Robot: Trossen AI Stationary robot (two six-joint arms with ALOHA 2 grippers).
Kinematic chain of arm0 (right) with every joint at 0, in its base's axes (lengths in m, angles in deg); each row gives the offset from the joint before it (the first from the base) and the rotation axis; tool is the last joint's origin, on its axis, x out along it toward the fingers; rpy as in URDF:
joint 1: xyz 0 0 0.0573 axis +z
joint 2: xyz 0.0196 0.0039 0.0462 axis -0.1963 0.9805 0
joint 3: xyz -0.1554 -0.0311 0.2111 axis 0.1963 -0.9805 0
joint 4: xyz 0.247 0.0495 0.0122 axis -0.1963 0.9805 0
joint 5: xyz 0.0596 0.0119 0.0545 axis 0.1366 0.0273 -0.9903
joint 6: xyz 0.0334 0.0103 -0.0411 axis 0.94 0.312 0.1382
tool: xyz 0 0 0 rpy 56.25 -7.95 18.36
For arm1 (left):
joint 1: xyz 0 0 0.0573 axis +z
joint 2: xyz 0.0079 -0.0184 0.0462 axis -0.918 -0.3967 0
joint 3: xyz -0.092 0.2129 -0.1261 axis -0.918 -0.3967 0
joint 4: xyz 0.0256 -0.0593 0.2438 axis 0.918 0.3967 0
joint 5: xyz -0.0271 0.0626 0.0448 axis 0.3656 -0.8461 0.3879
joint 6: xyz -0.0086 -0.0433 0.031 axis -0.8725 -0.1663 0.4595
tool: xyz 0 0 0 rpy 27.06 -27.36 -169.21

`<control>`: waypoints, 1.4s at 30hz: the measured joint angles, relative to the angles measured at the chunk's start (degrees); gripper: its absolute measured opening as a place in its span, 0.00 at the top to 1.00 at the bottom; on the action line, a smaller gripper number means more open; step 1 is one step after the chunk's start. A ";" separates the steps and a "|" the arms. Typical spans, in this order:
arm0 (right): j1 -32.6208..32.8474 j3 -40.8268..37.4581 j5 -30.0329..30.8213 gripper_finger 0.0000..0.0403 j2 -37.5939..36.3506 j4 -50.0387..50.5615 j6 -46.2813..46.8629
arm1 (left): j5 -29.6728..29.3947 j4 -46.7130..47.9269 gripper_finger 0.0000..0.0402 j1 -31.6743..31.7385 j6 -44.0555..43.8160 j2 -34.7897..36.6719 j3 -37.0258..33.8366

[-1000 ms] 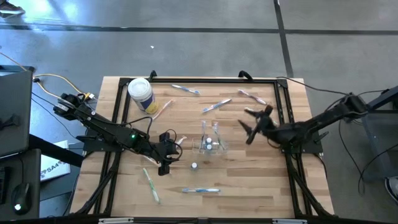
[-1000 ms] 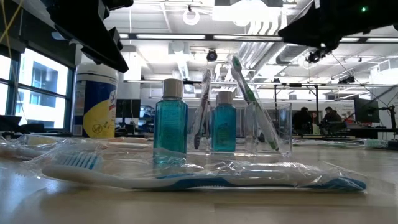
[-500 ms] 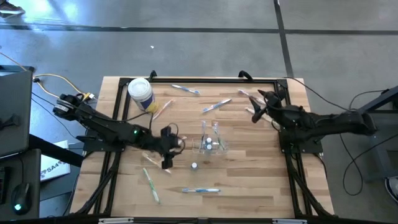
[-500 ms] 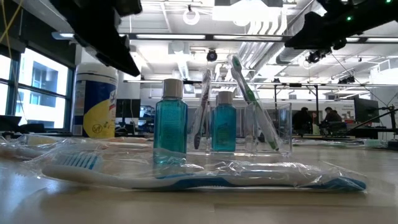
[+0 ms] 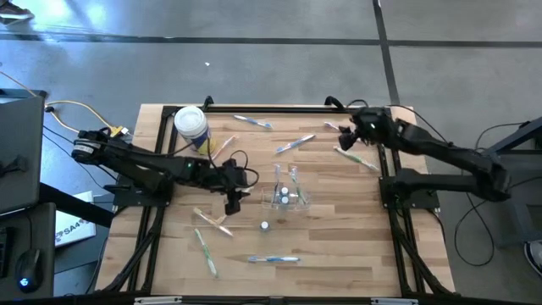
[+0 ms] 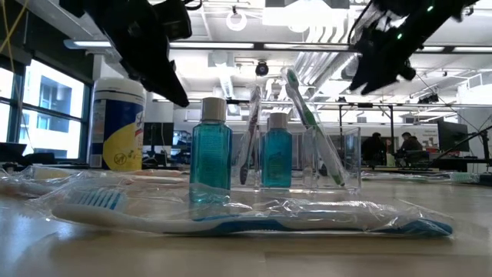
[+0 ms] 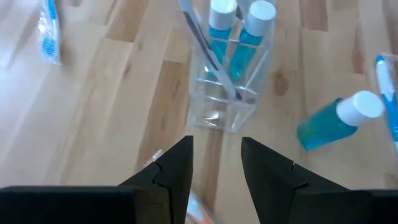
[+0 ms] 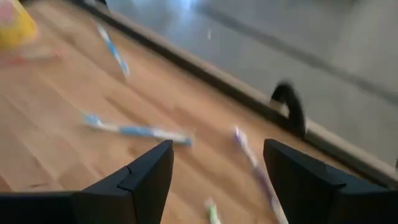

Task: Pick & Place toothbrushing station
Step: Put the purple toothbrush into the transparent organizer

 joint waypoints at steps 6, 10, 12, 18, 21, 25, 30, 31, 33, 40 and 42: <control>-8.88 0.34 -7.62 0.40 10.63 -0.88 -3.71 | -0.22 -0.77 0.66 3.04 4.18 0.02 0.00; -12.03 0.34 -7.57 0.40 15.39 -3.97 -4.98 | 0.18 -1.23 0.66 5.45 6.05 0.02 0.00; -13.01 0.34 -7.98 0.40 16.41 -6.05 -4.88 | 1.45 -1.20 0.66 6.75 6.89 0.02 0.00; -15.80 0.34 -8.48 0.40 17.29 -7.72 -7.64 | 5.71 -1.16 0.66 11.13 7.83 0.04 0.00; -17.21 0.34 -9.04 0.40 17.29 -7.67 -7.71 | 6.19 -1.20 0.66 12.28 8.32 0.04 0.00; -18.65 0.34 -12.65 0.40 18.34 -7.18 -7.69 | 6.33 -1.41 0.66 13.08 8.59 0.04 0.00; -18.61 0.34 -12.54 0.40 23.26 -7.78 -7.98 | 7.11 -1.28 0.66 12.91 10.25 0.04 0.00; -18.60 0.34 -12.49 0.40 24.54 -8.03 -8.00 | 7.42 -1.50 0.66 12.91 10.42 0.04 0.00; -18.62 0.34 -11.36 0.40 27.12 -8.90 -7.68 | 7.48 -2.06 0.66 12.91 11.36 0.04 0.00; -18.63 0.34 -9.70 0.40 35.26 -13.38 -7.65 | 7.57 -3.25 0.66 12.91 12.60 0.04 0.04; -18.60 0.34 -9.70 0.40 37.41 -14.60 -8.17 | 8.61 -3.31 0.66 12.91 12.61 0.04 0.04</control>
